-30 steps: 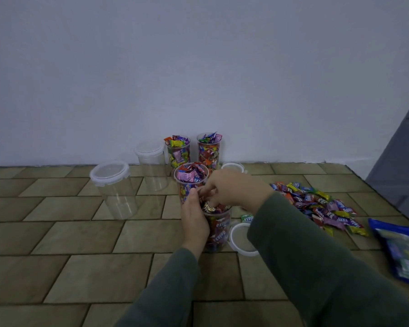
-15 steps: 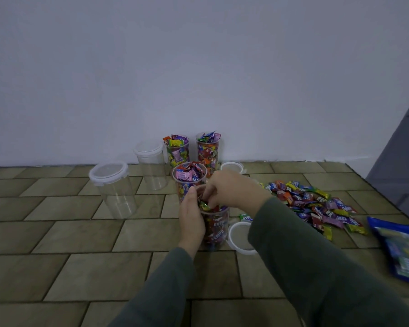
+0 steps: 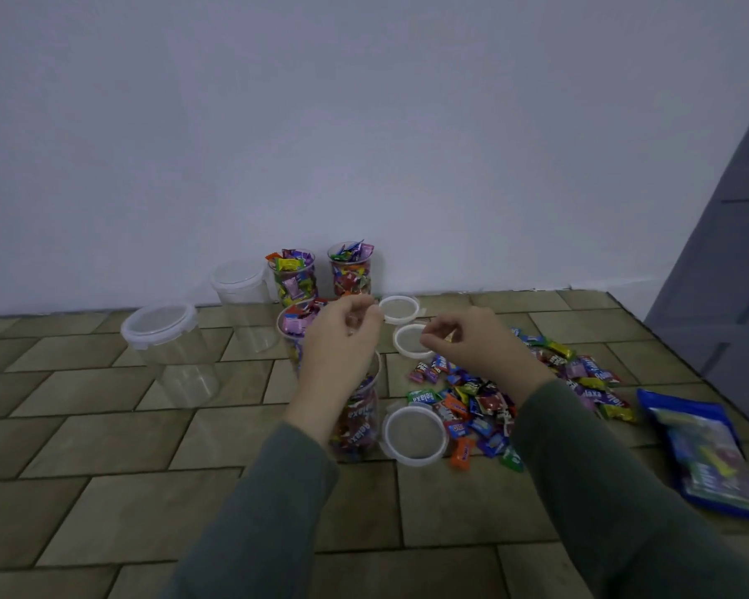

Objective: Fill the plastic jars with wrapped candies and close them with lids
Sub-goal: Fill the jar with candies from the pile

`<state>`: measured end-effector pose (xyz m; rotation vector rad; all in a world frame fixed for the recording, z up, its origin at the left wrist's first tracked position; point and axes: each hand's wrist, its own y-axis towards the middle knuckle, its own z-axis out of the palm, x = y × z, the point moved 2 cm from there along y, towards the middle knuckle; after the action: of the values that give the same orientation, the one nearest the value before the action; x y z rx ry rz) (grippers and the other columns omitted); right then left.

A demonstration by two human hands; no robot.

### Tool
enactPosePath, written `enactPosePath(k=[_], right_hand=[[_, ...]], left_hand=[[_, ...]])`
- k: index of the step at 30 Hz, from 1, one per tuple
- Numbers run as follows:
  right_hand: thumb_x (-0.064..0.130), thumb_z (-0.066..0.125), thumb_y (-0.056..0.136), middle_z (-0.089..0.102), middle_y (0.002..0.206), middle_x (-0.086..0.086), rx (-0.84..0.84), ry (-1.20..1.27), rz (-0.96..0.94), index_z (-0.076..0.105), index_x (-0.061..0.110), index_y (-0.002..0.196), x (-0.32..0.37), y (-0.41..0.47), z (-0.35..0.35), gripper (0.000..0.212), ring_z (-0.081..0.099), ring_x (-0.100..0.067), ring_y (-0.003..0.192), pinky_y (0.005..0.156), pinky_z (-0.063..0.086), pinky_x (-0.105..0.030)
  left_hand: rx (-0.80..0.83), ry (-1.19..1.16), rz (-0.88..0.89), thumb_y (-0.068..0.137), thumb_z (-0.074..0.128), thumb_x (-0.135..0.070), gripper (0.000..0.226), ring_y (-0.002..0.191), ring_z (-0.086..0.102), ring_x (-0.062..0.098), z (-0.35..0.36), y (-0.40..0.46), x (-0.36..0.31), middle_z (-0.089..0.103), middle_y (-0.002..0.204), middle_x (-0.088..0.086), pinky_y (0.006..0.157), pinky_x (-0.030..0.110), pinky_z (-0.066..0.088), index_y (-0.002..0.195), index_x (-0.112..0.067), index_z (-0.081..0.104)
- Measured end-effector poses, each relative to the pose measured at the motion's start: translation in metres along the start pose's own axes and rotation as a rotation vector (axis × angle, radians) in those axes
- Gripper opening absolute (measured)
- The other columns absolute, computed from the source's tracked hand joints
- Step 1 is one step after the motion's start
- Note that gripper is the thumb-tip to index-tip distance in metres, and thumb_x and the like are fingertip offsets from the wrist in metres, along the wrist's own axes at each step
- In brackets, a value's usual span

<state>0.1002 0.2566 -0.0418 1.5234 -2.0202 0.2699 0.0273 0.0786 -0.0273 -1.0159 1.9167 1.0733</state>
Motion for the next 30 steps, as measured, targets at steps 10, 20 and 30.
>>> enactPosePath(k=[10,20,30], right_hand=[[0.031,0.061,0.093,0.067,0.096,-0.001,-0.002,-0.046,0.215,0.071,0.012,0.097,-0.111,-0.008,-0.021,0.021,0.057,-0.011,0.086,0.076,0.044,-0.024],[0.037,0.055,0.093,0.056,0.120,-0.002,0.032,-0.136,0.076,0.063,0.021,0.121,-0.150,0.038,0.011,0.033,0.049,-0.019,0.115,0.099,0.041,-0.036],[0.050,0.044,0.096,0.053,0.133,0.006,0.175,-0.333,-0.093,0.051,0.028,0.129,-0.167,0.082,0.056,0.040,0.047,-0.018,0.122,0.101,0.033,-0.039]], left_hand=[[0.319,0.207,-0.051,0.091,0.052,-0.040,0.042,0.098,0.053,0.011,0.130,-0.006,0.005,0.053,0.105,-0.003,0.090,0.031,0.048,0.114,-0.006,0.060],[0.358,0.525,-0.328,0.095,0.039,-0.057,0.060,0.129,0.034,0.033,0.193,-0.003,0.061,0.034,0.143,0.012,0.106,0.045,0.036,0.140,-0.018,0.035],[0.262,0.728,-0.227,0.094,0.043,-0.049,0.051,0.121,0.037,0.028,0.213,0.002,0.061,0.038,0.134,0.010,0.098,0.037,0.032,0.135,-0.018,0.036]])
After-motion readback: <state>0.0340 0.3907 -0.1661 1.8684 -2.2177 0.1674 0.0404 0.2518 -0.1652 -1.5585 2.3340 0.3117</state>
